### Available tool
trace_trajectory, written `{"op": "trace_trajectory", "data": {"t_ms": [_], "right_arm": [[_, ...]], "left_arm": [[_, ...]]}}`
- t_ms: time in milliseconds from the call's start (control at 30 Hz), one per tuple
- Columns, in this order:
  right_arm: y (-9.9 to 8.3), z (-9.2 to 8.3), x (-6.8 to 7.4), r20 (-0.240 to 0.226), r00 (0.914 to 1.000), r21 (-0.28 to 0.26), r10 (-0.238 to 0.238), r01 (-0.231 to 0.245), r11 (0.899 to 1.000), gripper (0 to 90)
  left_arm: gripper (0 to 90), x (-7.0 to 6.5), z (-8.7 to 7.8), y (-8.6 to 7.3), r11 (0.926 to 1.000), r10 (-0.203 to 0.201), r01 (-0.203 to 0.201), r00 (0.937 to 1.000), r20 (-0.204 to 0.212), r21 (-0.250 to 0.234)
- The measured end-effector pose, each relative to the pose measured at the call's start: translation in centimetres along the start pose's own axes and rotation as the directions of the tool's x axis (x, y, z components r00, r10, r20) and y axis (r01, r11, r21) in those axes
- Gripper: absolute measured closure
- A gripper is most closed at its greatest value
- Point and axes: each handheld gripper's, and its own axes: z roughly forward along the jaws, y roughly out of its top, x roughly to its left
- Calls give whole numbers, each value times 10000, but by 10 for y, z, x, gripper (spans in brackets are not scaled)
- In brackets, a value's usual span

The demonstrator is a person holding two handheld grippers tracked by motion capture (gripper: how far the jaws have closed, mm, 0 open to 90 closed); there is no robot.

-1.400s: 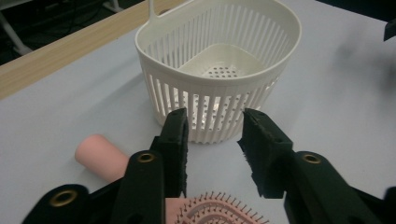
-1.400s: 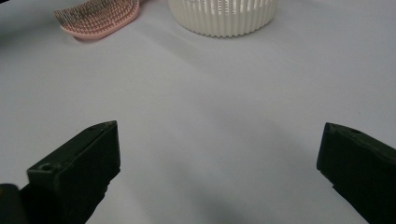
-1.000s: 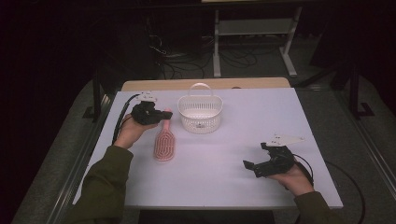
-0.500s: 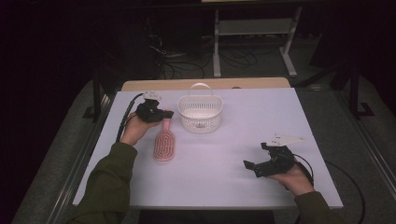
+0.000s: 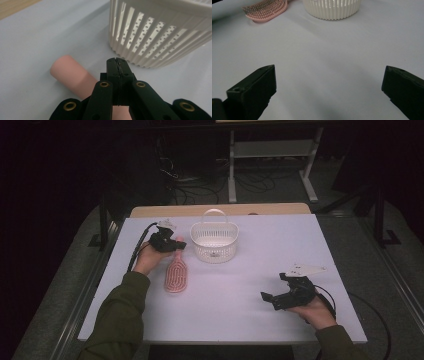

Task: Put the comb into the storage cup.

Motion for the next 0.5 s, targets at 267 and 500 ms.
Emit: {"op": "trace_trajectory", "data": {"t_ms": [267, 500], "right_arm": [[0, 0, 0, -40, 10000, 27, -14, 14, 10000, 0], [-1, 0, 0, -44, 10000, 34, -27, 27, 10000, 0]], "left_arm": [[900, 0, 6, -2, 9998, 36, -34, 9999, -109, 218], [900, 1, 9, -4, 9995, 77, -73, 9999, -112, 313]]}}
